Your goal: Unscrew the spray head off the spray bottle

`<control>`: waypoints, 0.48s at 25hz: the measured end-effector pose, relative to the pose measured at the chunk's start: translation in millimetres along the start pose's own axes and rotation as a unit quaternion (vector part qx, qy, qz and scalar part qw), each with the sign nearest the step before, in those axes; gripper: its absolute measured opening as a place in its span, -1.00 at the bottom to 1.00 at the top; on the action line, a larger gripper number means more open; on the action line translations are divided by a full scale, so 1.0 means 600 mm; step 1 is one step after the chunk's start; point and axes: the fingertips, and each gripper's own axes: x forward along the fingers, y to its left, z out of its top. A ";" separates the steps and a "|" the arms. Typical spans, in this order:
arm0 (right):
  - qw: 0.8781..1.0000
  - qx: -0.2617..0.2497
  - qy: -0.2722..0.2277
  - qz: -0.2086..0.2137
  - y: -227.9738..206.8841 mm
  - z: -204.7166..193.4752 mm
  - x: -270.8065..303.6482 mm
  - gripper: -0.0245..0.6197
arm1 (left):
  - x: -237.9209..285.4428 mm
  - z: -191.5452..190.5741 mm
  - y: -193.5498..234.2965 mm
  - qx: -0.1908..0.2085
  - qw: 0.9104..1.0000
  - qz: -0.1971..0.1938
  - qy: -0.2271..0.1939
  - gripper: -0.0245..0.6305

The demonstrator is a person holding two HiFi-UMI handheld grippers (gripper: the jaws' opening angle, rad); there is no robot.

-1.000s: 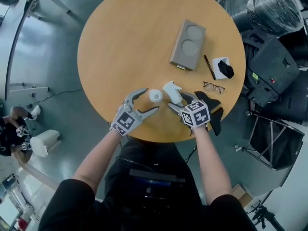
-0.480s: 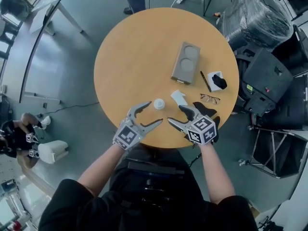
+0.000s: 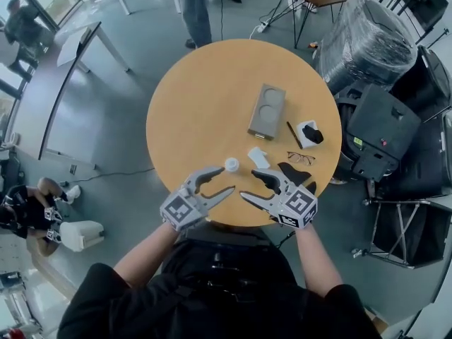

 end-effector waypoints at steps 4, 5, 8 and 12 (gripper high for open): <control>0.996 -0.026 -0.079 0.025 0.033 0.071 -0.033 -0.14 | -0.004 0.049 -0.014 -0.021 1.000 -0.004 -0.015 -0.38; 0.995 -0.029 -0.097 0.026 0.039 0.090 -0.039 -0.20 | -0.005 0.059 -0.015 -0.021 1.000 -0.008 -0.017 -0.41; 0.989 -0.025 -0.143 0.014 0.054 0.134 -0.053 -0.36 | -0.017 0.097 -0.036 -0.035 0.998 -0.041 -0.042 -0.62; 0.987 -0.033 -0.159 0.012 0.075 0.153 -0.056 -0.90 | -0.033 0.129 -0.046 -0.050 0.997 -0.038 -0.053 -0.88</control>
